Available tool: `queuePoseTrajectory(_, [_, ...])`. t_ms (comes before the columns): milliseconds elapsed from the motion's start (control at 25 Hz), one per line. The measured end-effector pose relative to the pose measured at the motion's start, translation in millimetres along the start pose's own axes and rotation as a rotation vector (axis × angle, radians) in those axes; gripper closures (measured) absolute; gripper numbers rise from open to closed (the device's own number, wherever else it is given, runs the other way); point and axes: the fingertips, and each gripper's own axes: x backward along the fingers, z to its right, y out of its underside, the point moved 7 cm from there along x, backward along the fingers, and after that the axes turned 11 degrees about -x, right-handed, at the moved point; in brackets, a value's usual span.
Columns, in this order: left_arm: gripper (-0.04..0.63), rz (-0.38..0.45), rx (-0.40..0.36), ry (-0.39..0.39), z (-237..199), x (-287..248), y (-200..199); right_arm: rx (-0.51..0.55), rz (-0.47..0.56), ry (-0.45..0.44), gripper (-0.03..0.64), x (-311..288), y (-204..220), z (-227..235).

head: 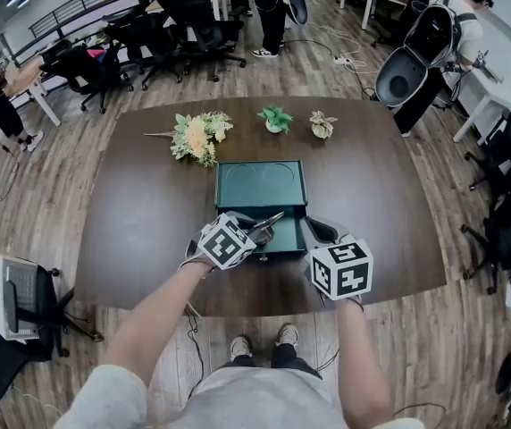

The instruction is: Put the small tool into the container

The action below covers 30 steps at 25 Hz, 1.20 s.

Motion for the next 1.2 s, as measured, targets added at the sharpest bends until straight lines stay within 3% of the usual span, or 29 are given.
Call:
queuePoseTrajectory(200, [0.557, 0.002, 0.052, 0.002, -3, -1, 2, -0.005, -0.006, 0.004, 0.612, 1, 2, 1])
queuePoseTrajectory(840, [0.52, 0.009, 0.104, 0.039, 7, -6, -2, -0.016, -0.008, 0.008, 0.612, 6, 9, 2])
queuePoseTrajectory(1200, [0.495, -0.011, 0.082, 0.056, 15, -11, -5, -0.023, -0.008, 0.018, 0.612, 11, 11, 6])
